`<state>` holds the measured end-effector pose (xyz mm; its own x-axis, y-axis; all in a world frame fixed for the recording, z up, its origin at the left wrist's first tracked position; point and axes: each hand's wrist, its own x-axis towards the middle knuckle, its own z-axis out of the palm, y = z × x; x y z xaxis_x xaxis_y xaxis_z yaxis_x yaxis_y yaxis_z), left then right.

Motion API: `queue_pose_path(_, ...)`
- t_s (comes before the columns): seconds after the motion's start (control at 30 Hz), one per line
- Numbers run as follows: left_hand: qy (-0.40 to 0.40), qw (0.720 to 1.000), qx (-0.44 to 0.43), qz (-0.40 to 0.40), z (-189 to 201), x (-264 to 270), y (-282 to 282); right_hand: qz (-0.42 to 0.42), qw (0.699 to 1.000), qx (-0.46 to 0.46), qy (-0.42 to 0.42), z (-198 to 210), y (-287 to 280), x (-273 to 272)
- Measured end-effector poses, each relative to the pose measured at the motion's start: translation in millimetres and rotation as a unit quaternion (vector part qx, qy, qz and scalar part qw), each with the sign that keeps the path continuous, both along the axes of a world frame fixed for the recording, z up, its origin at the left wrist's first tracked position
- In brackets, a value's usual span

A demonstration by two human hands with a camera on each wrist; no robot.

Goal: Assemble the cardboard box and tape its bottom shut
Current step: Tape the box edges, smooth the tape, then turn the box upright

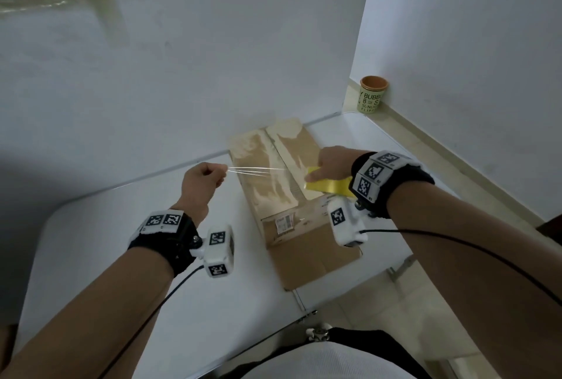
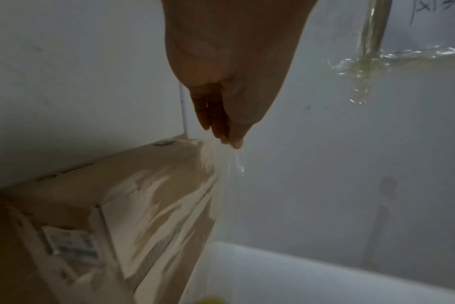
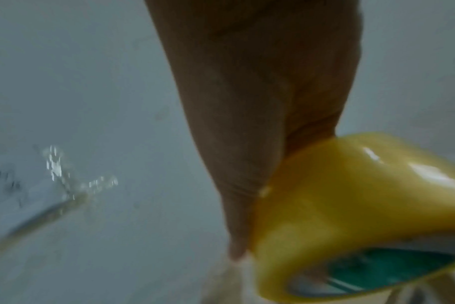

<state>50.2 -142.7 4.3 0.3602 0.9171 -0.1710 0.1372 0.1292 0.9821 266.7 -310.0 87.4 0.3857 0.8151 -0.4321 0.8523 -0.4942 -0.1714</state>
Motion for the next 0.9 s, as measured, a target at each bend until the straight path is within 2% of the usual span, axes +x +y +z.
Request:
queue_pose_path(0.1, -0.005, 1.0, -0.012, -0.016, 0, 5, -10, -0.055, 0.996, 0.051, -0.038, -4, -5, 6)
queue_pose_path(0.2, 0.003, 0.997, -0.074, -0.036, -11, 9, -24, -0.112, 0.993, 0.021, -0.002, -7, -11, 9)
queue_pose_path(0.27, 0.013, 0.993, -0.111, -0.041, -20, 6, -30, -0.166, 0.983, 0.021, 0.08, -16, -20, 15)
queue_pose_path(0.3, 0.018, 0.992, -0.121, -0.041, -25, 4, -32, -0.196, 0.969, 0.024, 0.148, -20, -26, 17)
queue_pose_path(0.37, 0.024, 0.99, -0.131, -0.036, -33, -1, -38, -0.249, 0.923, 0.036, 0.292, -23, -37, 14)
queue_pose_path(0.4, 0.026, 0.99, -0.136, -0.03, -37, -3, -40, -0.244, 0.913, 0.019, 0.327, -22, -40, 10)
queue_pose_path(0.43, 0.028, 0.989, -0.14, -0.025, -41, -5, -42, -0.226, 0.918, -0.003, 0.326, -20, -42, 8)
queue_pose_path(0.47, 0.031, 0.989, -0.143, -0.02, -44, -6, -44, -0.203, 0.932, -0.029, 0.299, -20, -41, 8)
queue_pose_path(0.53, 0.034, 0.989, -0.146, -0.019, -50, -8, -50, -0.128, 0.977, -0.063, 0.161, -17, -36, 8)
queue_pose_path(0.6, 0.035, 0.989, -0.141, -0.025, -54, -7, -59, -0.081, 0.994, -0.049, 0.058, -14, -28, 8)
queue_pose_path(0.73, 0.032, 0.988, -0.146, -0.042, -59, -6, -77, -0.036, 0.998, -0.009, -0.048, -11, -27, -10)
queue_pose_path(0.8, 0.019, 0.986, -0.157, -0.045, -61, -7, -82, -0.017, 0.995, -0.018, -0.092, -17, -29, -18)
queue_pose_path(0.9, -0.001, 0.984, -0.176, -0.037, -66, -11, -88, -0.011, 0.993, -0.043, -0.108, -30, -29, -25)
